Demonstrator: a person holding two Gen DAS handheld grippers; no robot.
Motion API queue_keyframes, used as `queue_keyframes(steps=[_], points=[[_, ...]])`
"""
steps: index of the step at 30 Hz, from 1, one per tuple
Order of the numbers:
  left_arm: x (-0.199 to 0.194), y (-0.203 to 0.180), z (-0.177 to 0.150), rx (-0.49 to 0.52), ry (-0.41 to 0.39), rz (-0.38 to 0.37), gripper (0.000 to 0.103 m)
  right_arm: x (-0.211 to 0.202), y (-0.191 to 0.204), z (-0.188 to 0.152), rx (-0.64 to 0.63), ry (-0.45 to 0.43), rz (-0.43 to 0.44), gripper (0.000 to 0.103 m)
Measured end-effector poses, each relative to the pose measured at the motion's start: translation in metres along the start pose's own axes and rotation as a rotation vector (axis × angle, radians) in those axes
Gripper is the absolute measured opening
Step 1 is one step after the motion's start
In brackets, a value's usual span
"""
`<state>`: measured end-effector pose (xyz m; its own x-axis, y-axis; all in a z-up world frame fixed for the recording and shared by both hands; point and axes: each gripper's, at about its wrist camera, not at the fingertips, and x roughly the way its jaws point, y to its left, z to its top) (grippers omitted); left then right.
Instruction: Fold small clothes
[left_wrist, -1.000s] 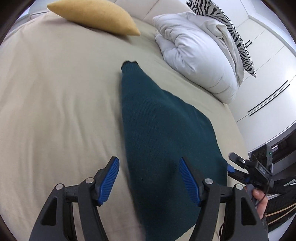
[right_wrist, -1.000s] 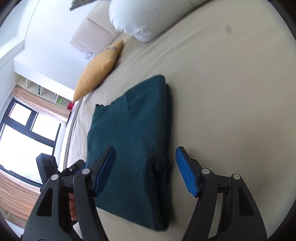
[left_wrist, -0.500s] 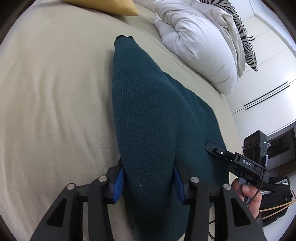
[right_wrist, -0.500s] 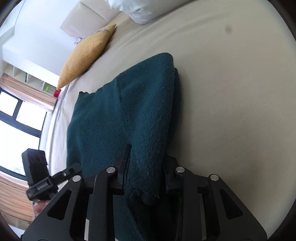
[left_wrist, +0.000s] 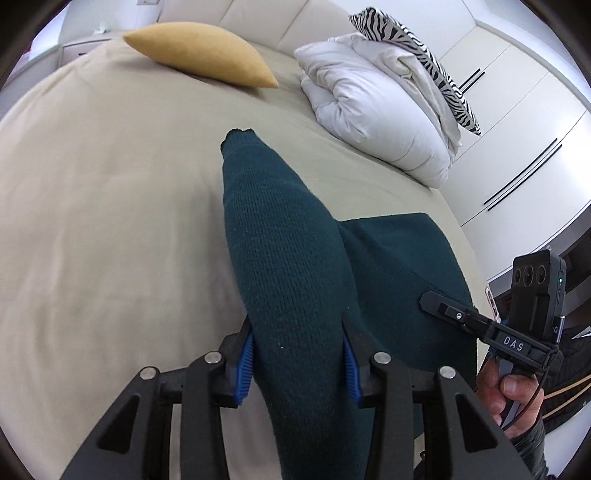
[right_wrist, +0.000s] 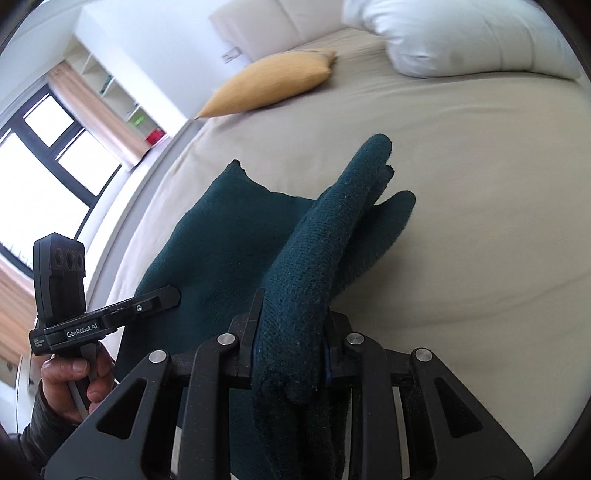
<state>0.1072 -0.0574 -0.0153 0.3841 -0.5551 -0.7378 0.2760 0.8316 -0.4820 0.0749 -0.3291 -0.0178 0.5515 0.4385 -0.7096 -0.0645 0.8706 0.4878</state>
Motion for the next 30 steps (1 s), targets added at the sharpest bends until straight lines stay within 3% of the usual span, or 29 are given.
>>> queue_keyframes(steps=[6, 9, 15, 17, 18, 21, 24, 28, 30], points=[[-0.054, 0.032, -0.046, -0.053, -0.055, 0.029, 0.043, 0.018, 0.067, -0.039, -0.064, 0.031, 0.070, 0.022], [-0.066, 0.045, -0.063, -0.068, -0.068, 0.024, 0.043, 0.030, 0.079, -0.056, -0.052, 0.051, 0.100, 0.022], [-0.041, 0.079, -0.084, -0.123, -0.010, 0.068, 0.046, 0.058, 0.070, -0.090, -0.014, 0.112, 0.094, 0.022], [-0.033, 0.090, -0.093, -0.142, -0.001, 0.051, 0.050, 0.072, 0.051, -0.104, 0.040, 0.144, 0.072, 0.024], [-0.032, 0.093, -0.097, -0.152, -0.006, 0.032, 0.051, 0.079, 0.038, -0.111, 0.089, 0.156, 0.102, 0.028], [-0.033, 0.095, -0.101, -0.163, -0.011, 0.018, 0.053, 0.080, 0.010, -0.122, 0.242, 0.115, 0.216, 0.033], [-0.042, 0.091, -0.096, -0.157, -0.018, 0.047, 0.054, 0.068, 0.010, -0.120, 0.246, 0.089, 0.181, 0.040], [-0.071, 0.070, -0.081, -0.094, -0.108, 0.125, 0.052, 0.031, 0.008, -0.105, 0.233, -0.001, 0.092, 0.042], [-0.078, 0.054, -0.069, -0.033, -0.146, 0.140, 0.052, 0.018, 0.010, -0.094, 0.242, -0.049, 0.135, 0.042]])
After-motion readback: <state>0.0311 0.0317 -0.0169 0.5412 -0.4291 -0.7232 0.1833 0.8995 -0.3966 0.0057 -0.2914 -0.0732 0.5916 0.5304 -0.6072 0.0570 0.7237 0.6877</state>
